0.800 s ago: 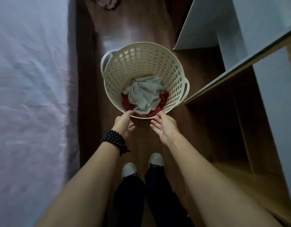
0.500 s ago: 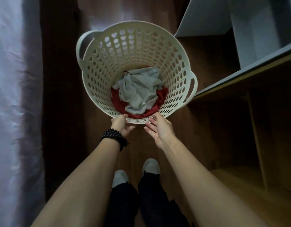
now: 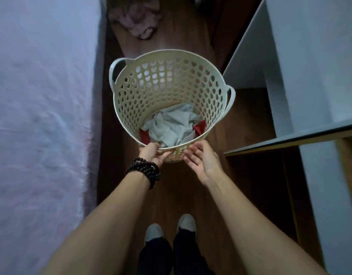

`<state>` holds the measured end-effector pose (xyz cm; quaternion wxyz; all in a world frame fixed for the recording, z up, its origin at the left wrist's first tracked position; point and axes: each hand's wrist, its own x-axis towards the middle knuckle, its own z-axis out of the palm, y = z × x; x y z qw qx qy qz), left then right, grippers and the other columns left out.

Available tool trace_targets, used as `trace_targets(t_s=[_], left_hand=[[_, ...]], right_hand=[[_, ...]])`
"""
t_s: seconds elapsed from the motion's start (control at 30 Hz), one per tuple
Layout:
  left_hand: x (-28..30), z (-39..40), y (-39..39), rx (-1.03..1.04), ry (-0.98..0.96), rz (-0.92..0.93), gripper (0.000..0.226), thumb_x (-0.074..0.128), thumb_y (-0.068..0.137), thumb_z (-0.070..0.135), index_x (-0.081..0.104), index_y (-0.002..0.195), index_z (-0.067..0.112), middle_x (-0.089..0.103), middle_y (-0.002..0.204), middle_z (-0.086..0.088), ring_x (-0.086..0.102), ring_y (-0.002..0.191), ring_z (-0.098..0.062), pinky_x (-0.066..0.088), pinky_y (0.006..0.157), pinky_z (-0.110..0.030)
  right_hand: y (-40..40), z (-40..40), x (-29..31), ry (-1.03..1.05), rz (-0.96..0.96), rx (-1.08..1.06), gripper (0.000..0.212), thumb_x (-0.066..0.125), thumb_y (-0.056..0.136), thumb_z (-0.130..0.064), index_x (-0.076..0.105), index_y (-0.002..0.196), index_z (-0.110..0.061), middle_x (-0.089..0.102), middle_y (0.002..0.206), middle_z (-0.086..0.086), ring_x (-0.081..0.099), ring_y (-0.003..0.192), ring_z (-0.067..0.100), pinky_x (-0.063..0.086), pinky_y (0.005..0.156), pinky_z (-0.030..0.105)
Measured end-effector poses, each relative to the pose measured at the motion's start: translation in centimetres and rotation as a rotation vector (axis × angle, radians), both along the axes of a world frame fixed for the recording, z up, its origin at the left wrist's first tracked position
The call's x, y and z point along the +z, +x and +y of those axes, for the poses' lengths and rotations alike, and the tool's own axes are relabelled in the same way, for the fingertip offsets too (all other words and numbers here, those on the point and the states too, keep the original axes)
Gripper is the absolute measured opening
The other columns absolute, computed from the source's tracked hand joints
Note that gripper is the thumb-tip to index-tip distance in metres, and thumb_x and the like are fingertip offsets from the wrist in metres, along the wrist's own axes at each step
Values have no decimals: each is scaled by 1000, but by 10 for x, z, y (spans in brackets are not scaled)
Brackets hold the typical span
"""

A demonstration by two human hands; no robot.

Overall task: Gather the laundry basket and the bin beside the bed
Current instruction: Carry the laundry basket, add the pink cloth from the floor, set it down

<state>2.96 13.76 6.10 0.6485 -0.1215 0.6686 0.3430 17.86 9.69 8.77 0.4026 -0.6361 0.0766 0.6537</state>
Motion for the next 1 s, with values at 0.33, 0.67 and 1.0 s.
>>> trace_targets(t_s=[0.33,0.67,1.0], left_hand=[[234,88,-38,-39,156,30,54,40,96,-11,35,149,-3,61,128,-26,63,117,-36,61,49,-34],[364,255,-92,-35,376,-37,49,34,99,-12,32,148,-7,54,126,-36,61,118,-48,52,83,-57],[383,410,-130,90,406,19,43,35,101,-9,37,144,-8,52,126,-33,62,113,-46,56,76,-50]], right_hand=[[-37,145,204,62,-93,112,43,53,100,-1,46,142,-1,59,139,28,61,127,41,53,99,60],[-88,306,328,253,-143,114,41,49,96,10,50,137,6,60,129,29,63,111,39,56,93,60],[-131,481,347,287,-117,202,36,47,95,12,51,131,8,58,89,20,61,74,26,55,93,65]])
